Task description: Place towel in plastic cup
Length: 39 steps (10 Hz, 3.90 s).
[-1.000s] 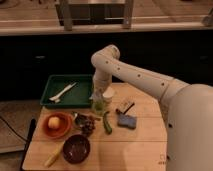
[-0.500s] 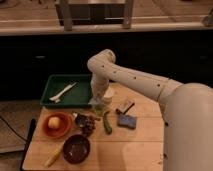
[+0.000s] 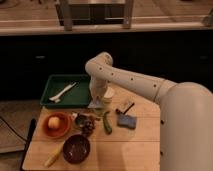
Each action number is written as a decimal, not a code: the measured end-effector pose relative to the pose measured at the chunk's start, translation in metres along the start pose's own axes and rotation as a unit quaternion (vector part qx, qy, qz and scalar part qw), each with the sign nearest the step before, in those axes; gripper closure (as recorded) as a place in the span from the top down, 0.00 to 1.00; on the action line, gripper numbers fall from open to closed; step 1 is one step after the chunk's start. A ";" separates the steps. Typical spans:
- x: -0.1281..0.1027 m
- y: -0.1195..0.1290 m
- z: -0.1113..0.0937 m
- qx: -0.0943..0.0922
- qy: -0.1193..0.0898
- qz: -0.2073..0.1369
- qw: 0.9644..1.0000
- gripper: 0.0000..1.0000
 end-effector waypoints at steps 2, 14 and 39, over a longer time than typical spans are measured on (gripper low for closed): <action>0.001 0.000 0.001 -0.003 -0.004 0.009 1.000 0.20; 0.003 0.002 0.002 -0.006 -0.013 0.017 1.000 0.80; 0.005 0.002 -0.002 0.010 -0.018 0.013 1.000 0.80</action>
